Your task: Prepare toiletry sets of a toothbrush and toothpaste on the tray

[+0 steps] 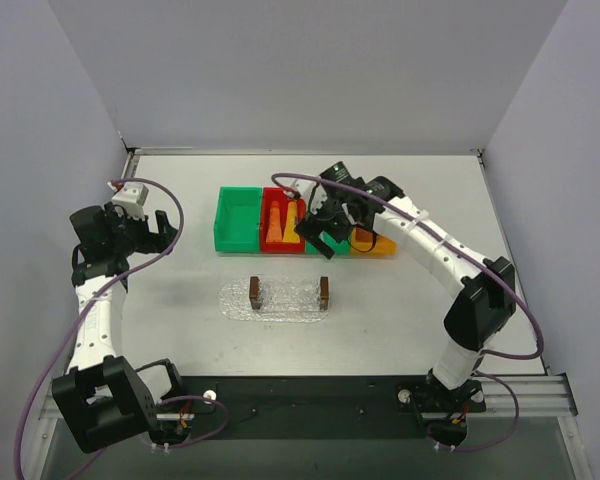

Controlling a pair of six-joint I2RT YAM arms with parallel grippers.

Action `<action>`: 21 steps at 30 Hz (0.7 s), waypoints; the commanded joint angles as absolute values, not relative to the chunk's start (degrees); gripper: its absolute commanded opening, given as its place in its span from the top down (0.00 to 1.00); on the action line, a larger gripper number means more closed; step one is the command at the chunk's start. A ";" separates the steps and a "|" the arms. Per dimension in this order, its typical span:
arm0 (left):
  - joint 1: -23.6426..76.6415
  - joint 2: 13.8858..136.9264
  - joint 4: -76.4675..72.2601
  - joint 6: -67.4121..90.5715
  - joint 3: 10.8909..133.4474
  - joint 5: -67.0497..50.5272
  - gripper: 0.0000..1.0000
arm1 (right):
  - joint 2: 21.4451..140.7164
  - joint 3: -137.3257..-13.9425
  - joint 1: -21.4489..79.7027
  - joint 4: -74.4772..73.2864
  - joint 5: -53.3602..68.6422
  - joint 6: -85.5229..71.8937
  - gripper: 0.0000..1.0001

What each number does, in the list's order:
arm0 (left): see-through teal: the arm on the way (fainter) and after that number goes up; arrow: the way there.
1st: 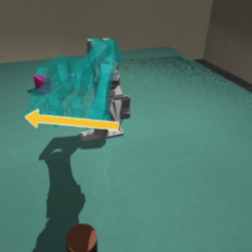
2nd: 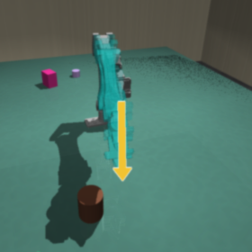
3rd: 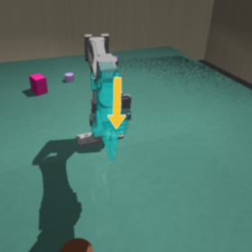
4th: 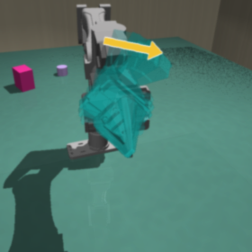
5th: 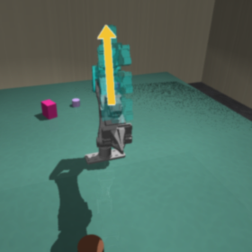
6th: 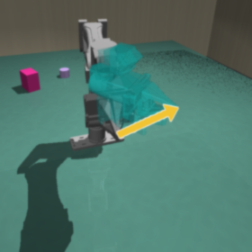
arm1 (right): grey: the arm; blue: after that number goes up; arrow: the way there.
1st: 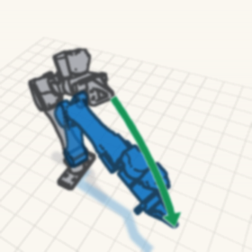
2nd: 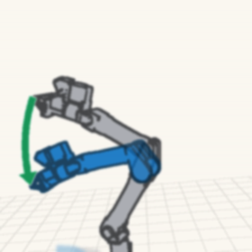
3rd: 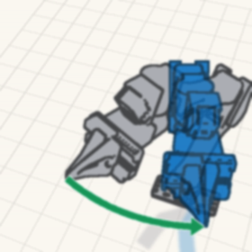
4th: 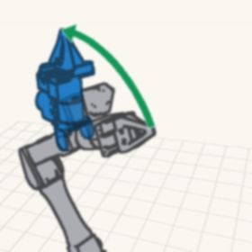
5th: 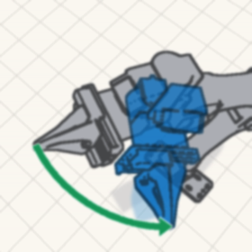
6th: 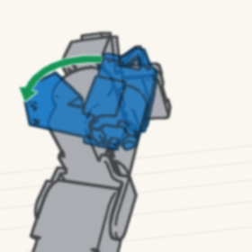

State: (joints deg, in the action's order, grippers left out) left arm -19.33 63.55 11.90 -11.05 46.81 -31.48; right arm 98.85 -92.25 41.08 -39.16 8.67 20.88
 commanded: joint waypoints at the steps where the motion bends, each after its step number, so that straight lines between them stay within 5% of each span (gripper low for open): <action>1: -19.78 62.31 10.81 -11.60 49.75 -33.49 0.03 | 96.41 -92.90 34.48 -39.11 5.01 19.16 0.04; 21: -19.69 62.23 10.72 -11.69 49.48 -34.54 0.03 | 108.10 -98.17 17.67 -34.72 6.15 17.84 0.04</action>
State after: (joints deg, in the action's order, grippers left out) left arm -19.33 63.53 11.92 -11.16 47.11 -32.49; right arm 106.91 -95.48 18.92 -35.27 5.45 18.96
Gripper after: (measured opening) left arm 0.975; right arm 0.968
